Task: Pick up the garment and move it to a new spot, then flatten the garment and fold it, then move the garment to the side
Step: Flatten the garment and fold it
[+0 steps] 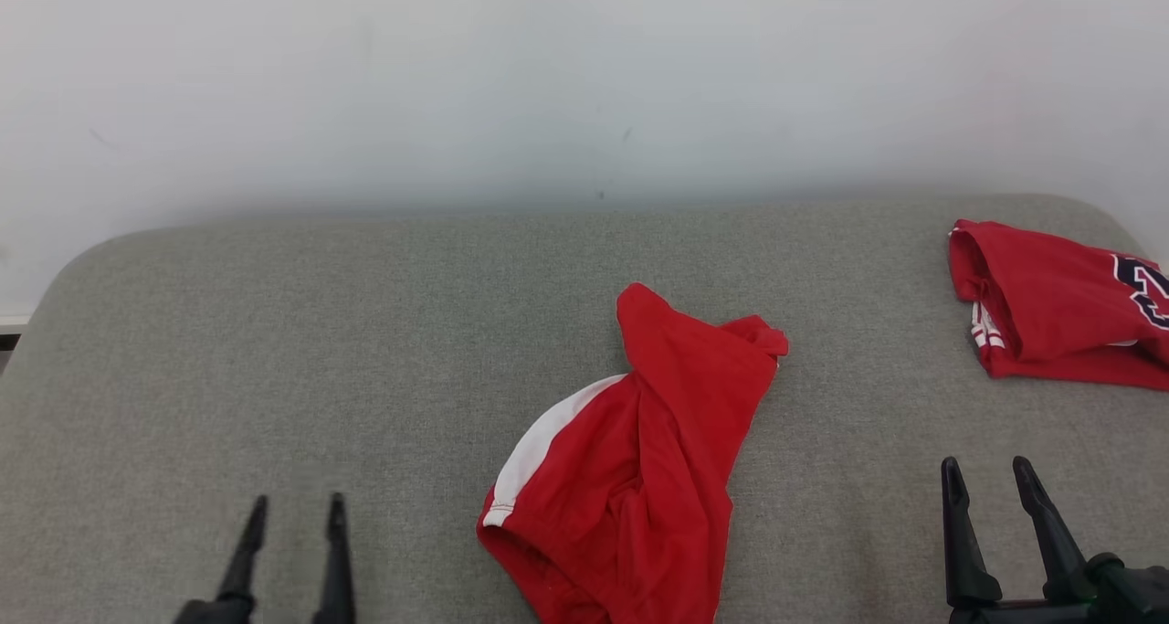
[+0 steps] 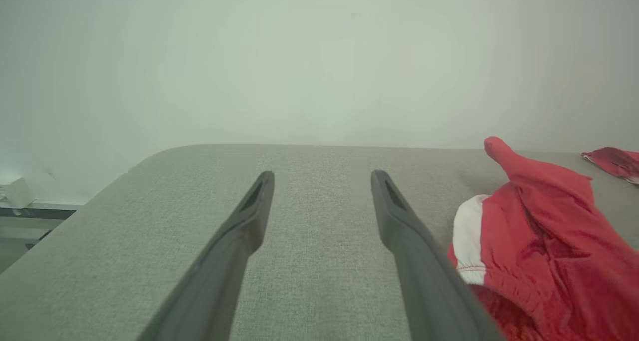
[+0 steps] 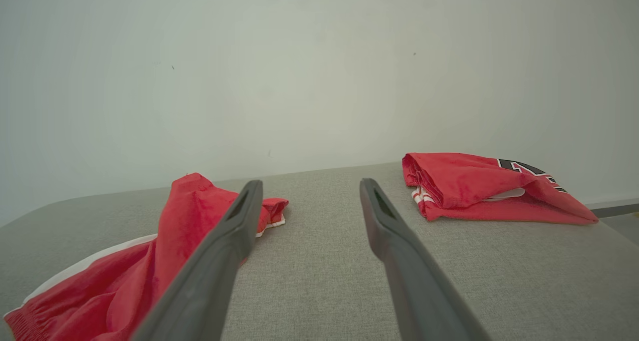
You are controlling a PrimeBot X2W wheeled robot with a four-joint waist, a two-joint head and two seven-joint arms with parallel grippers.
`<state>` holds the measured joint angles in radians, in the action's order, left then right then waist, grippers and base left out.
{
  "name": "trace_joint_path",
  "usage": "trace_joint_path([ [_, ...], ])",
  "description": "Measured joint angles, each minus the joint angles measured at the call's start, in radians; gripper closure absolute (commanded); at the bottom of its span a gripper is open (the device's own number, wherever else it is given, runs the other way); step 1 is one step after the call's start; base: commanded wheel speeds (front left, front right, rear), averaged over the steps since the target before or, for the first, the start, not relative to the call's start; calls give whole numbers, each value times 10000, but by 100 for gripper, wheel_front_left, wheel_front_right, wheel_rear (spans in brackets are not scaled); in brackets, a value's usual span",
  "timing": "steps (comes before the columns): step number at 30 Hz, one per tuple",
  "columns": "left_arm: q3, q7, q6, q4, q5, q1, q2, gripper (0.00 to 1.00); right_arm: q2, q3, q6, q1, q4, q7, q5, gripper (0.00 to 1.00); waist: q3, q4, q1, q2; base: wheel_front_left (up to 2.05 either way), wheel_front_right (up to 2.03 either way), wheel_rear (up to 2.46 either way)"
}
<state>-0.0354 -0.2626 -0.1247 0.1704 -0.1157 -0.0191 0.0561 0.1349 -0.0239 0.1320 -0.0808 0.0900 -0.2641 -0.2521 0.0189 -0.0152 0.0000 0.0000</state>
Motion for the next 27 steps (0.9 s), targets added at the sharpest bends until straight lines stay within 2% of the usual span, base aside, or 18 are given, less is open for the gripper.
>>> trace_joint_path([
  [9,2050,0,-61,738,19,350,305,0,2,159,0,141,163,2,-12,0,-230,-121,0,0,0,0,0],
  [17,2803,0,-61,1868,-104,974,637,0,-17,265,0,414,226,0,-17,0,-631,-464,1,0,0,0,0],
  [27,3189,0,-61,3183,-12,1766,786,0,-102,305,0,710,247,0,-29,0,-1156,-956,1,1,0,0,0],
])
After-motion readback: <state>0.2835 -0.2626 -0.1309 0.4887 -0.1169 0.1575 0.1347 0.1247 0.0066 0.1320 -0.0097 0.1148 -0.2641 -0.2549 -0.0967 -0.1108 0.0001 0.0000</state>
